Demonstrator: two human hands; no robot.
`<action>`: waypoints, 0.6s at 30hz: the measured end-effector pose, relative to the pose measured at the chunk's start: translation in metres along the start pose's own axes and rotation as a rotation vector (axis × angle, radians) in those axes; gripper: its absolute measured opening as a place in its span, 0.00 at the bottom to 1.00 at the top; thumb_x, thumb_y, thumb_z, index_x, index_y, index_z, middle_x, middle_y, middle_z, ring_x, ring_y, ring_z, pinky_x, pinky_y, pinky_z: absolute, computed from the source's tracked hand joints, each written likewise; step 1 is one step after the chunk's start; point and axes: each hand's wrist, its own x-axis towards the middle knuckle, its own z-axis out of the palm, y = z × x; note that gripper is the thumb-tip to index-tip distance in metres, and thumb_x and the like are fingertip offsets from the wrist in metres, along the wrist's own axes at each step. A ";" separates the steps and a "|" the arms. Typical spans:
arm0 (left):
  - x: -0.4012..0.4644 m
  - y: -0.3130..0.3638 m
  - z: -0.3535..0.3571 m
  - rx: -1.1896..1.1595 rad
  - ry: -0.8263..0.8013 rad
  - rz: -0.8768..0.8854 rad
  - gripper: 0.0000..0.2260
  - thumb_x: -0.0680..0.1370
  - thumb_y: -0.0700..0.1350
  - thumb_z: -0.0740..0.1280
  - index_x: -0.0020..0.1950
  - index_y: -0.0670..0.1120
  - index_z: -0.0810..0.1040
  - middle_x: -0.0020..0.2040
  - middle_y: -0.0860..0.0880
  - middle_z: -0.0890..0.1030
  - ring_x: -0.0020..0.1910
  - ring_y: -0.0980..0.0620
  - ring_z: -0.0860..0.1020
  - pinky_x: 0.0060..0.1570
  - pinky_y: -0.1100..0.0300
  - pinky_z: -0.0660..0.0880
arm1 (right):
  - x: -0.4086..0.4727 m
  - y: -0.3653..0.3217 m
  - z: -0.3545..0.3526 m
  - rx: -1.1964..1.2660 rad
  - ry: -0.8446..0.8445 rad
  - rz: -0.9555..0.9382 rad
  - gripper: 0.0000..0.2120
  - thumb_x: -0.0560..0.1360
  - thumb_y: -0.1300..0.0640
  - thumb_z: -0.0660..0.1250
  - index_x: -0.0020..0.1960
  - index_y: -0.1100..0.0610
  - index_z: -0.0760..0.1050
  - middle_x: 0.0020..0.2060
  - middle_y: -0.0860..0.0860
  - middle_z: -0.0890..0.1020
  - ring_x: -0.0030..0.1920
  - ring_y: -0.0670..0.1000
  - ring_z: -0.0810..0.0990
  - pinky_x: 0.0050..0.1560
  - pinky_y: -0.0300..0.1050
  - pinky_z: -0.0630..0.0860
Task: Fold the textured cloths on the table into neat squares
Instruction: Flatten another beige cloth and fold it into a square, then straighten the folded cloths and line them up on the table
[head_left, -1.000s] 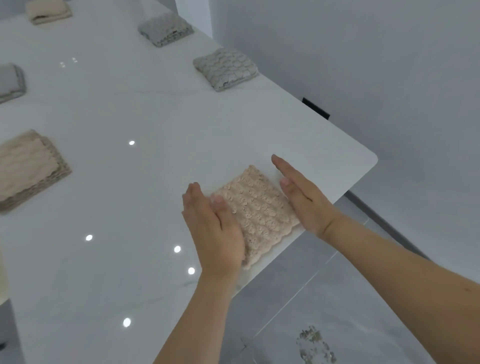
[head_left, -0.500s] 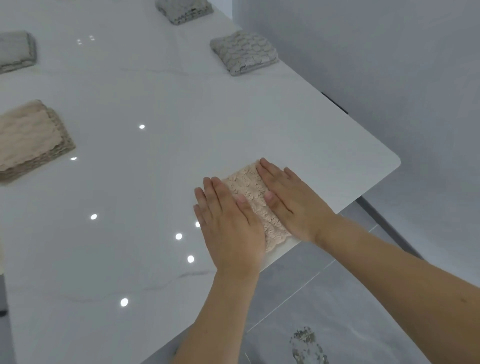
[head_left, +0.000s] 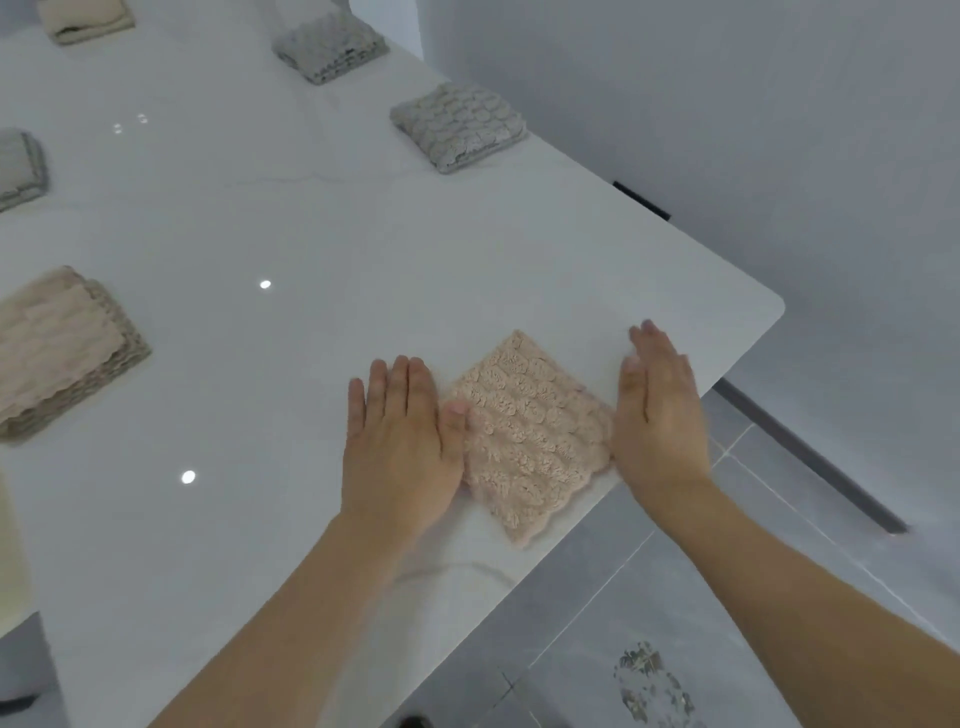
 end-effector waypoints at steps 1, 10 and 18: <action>0.014 -0.012 -0.006 -0.057 -0.058 0.102 0.36 0.80 0.61 0.35 0.80 0.42 0.54 0.80 0.44 0.57 0.80 0.46 0.49 0.78 0.49 0.42 | -0.017 -0.013 0.004 0.150 0.109 0.147 0.26 0.83 0.46 0.42 0.78 0.53 0.57 0.77 0.46 0.57 0.77 0.43 0.50 0.78 0.47 0.46; 0.071 -0.025 -0.021 -0.394 -0.382 0.615 0.26 0.85 0.55 0.49 0.81 0.49 0.48 0.81 0.55 0.52 0.78 0.60 0.50 0.78 0.52 0.50 | -0.074 -0.079 0.062 0.281 0.247 0.381 0.30 0.82 0.41 0.42 0.79 0.52 0.41 0.77 0.41 0.38 0.77 0.41 0.40 0.77 0.53 0.49; 0.071 -0.019 -0.013 -0.329 -0.392 0.757 0.25 0.85 0.54 0.47 0.81 0.50 0.45 0.81 0.54 0.42 0.76 0.68 0.39 0.76 0.63 0.38 | -0.069 -0.081 0.071 0.041 0.246 0.373 0.28 0.83 0.47 0.41 0.79 0.57 0.40 0.78 0.48 0.39 0.76 0.44 0.36 0.77 0.48 0.40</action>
